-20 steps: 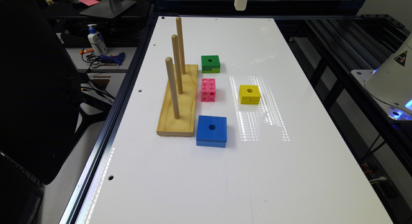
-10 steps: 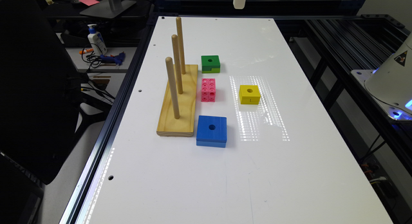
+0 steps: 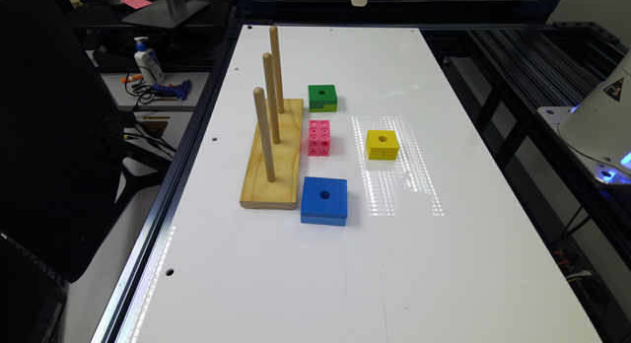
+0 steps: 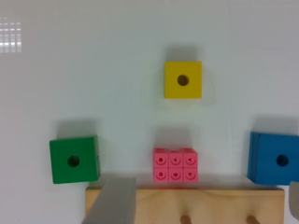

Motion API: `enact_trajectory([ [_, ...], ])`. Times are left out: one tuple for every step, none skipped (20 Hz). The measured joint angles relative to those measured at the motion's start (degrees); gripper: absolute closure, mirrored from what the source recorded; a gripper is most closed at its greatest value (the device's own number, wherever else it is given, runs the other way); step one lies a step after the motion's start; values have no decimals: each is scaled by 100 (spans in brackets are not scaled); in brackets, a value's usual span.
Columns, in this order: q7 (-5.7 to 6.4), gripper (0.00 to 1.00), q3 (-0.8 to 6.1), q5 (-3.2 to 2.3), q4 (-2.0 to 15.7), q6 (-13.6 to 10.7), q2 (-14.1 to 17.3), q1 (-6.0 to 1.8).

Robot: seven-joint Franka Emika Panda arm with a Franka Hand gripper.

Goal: Pick up pink block.

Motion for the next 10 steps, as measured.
enact_trajectory([
  [-13, 0, -1, 0, 4, 5, 5, -18],
  [-21, 0, -1, 0, 9, 7, 11, -32],
  [-27, 0, -1, -1, 13, 10, 17, -42],
  [-33, 0, -1, -1, 18, 13, 25, -53],
  [-38, 0, -1, -1, 23, 14, 31, -62],
  [-44, 0, -1, -2, 29, 15, 38, -71],
  [-52, 0, -2, -3, 33, 15, 42, -79],
  [-64, 0, -3, -3, 34, 15, 43, -89],
  [-76, 0, -3, -3, 34, 15, 43, -99],
  [-89, 0, -3, -3, 35, 15, 43, -110],
])
